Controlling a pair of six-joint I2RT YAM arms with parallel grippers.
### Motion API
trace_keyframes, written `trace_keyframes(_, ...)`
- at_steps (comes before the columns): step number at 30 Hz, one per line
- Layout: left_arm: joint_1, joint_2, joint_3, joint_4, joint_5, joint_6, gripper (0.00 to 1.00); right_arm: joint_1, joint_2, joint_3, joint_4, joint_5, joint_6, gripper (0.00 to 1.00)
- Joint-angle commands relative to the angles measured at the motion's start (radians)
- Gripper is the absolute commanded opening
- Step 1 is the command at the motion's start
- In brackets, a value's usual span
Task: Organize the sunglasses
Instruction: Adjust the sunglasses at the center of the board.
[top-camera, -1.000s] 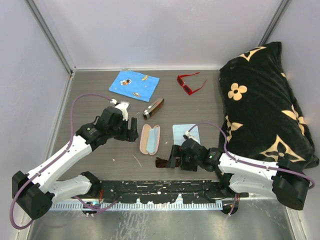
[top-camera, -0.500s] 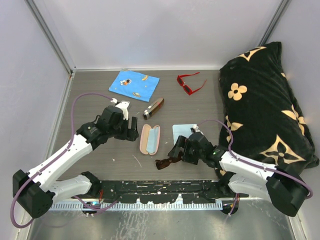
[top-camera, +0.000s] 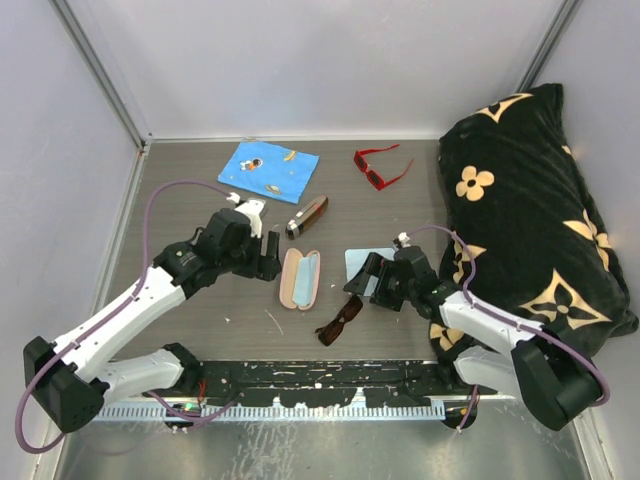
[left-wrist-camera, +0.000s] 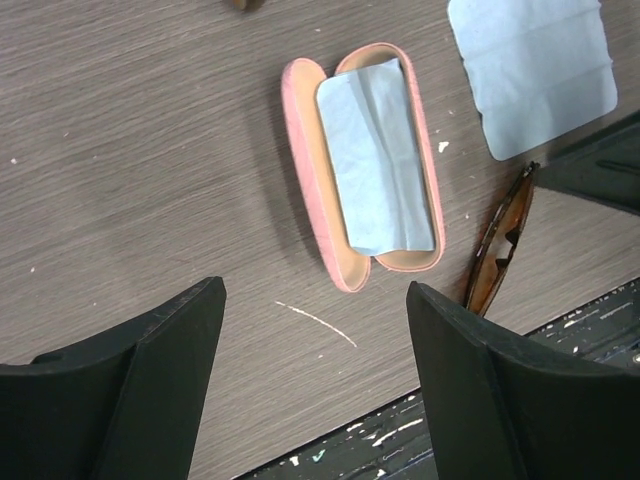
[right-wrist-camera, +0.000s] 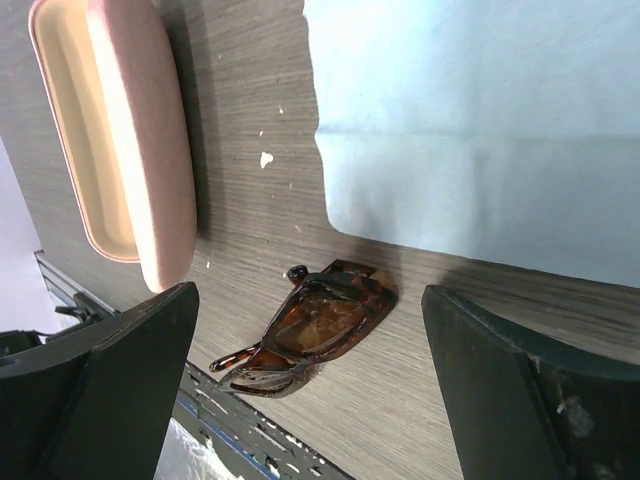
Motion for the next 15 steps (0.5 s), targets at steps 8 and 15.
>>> trace_keyframes(8,-0.262,0.145,0.12,0.045,-0.114,-0.041,0.68,-0.038,-0.236,0.081,-0.301,0.251,-0.049,0.95)
trace_keyframes(15,-0.42,0.333,0.191,0.124,-0.103,-0.058,0.57,-0.038,-0.386,0.127,-0.441,0.363,-0.018,0.9)
